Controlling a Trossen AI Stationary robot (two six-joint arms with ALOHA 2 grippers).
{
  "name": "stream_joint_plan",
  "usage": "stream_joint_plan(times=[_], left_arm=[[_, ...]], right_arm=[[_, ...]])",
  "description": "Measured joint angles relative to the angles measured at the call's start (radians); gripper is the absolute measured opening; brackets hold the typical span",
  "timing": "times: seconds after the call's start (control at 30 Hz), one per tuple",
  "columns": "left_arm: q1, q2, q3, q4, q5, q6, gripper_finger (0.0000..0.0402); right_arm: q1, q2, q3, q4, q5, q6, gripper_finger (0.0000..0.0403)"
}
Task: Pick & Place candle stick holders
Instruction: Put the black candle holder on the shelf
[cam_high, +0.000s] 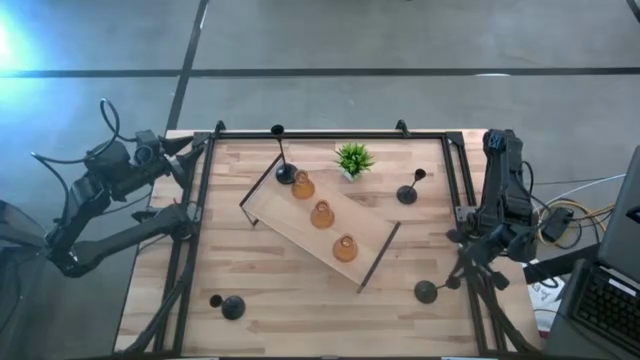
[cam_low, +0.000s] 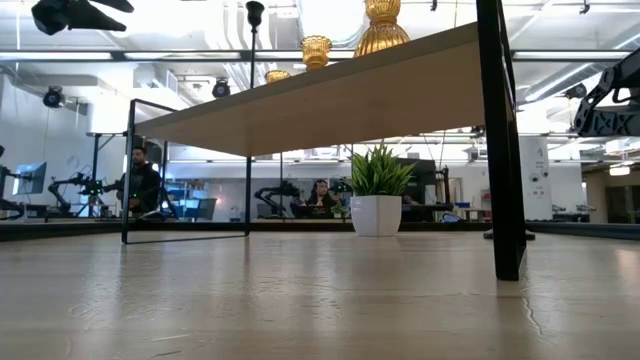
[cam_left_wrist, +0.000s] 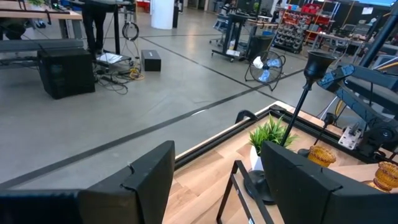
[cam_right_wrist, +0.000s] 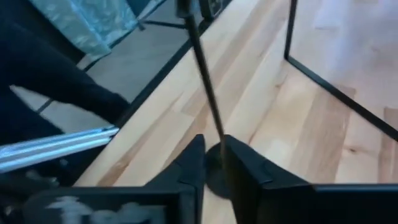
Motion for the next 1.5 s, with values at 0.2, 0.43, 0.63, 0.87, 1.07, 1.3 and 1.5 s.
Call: stream_joint_plan(times=[0.2, 0.43, 0.63, 0.87, 1.07, 1.3, 1.5], left_arm=[[0.000, 0.000, 0.000, 0.000, 0.000, 0.000, 0.0243], [0.000, 0.000, 0.000, 0.000, 0.000, 0.000, 0.0243], [0.000, 0.000, 0.000, 0.000, 0.000, 0.000, 0.0243], [0.000, 0.000, 0.000, 0.000, 0.000, 0.000, 0.0243], [0.000, 0.000, 0.000, 0.000, 0.000, 0.000, 0.0243], [0.000, 0.000, 0.000, 0.000, 0.000, 0.000, 0.0243], [0.000, 0.000, 0.000, 0.000, 0.000, 0.000, 0.0243]], right_arm=[[0.000, 0.018, -0.026, 0.076, 0.021, -0.020, 0.0117], [-0.006, 0.060, -0.032, 0.133, 0.118, -0.071, 0.0152], [-0.013, 0.100, -0.031, 0.192, 0.115, -0.075, 0.0150], [-0.015, 0.160, -0.031, 0.305, 0.110, -0.109, 0.0131], [-0.017, 0.195, -0.030, 0.334, 0.112, -0.110, 0.0123], [-0.057, 0.210, -0.029, 0.354, 0.115, -0.115, 0.0131], [-0.092, 0.235, -0.029, 0.406, 0.093, -0.145, 0.0130]])
